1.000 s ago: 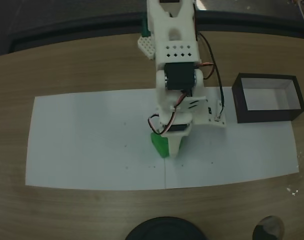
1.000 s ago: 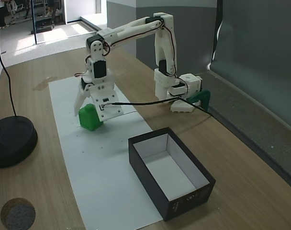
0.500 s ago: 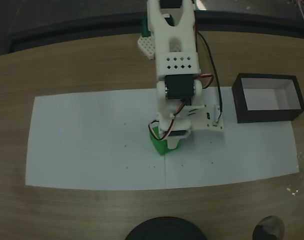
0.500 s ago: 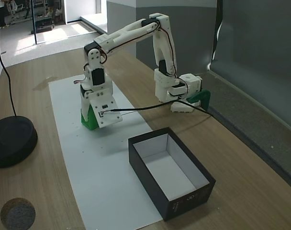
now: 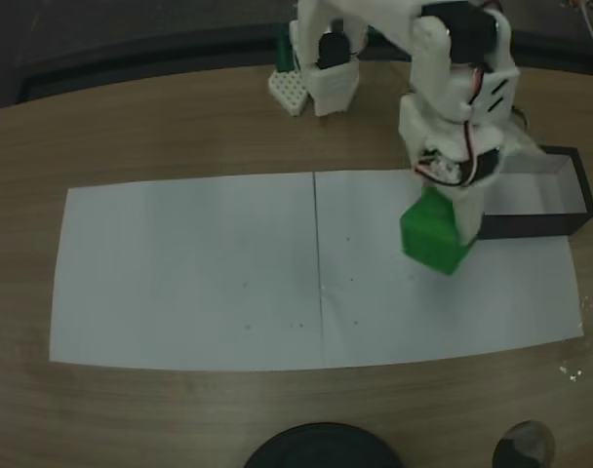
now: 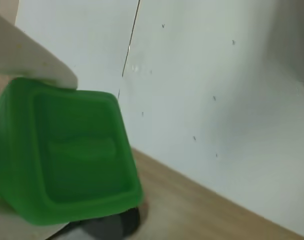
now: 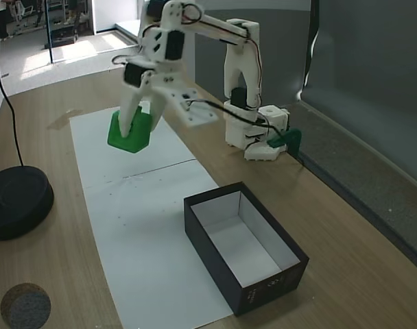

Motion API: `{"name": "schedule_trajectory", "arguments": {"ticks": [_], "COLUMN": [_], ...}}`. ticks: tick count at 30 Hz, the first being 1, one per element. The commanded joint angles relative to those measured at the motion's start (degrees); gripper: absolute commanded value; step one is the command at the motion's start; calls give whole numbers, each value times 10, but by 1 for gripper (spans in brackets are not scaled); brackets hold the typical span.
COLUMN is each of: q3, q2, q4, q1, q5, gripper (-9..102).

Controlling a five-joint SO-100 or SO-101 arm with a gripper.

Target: Grab a green square and put it in the box.

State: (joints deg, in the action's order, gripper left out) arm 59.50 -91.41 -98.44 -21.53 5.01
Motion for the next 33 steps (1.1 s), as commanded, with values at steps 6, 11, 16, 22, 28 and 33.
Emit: {"name": "schedule_trajectory", "arguments": {"ticks": [6,11,16,22,28,33], "q3": [-13,82,105,105,99,99], "q2": [-112,-82,-40,25,91,96], "q4": [-9,0,76,143,163,158], "q1": [-253,-364,-380,-374,-361,-345], "q5": [39,89,85,72,75,75], "gripper": [12,12,12,12,13,28]}}
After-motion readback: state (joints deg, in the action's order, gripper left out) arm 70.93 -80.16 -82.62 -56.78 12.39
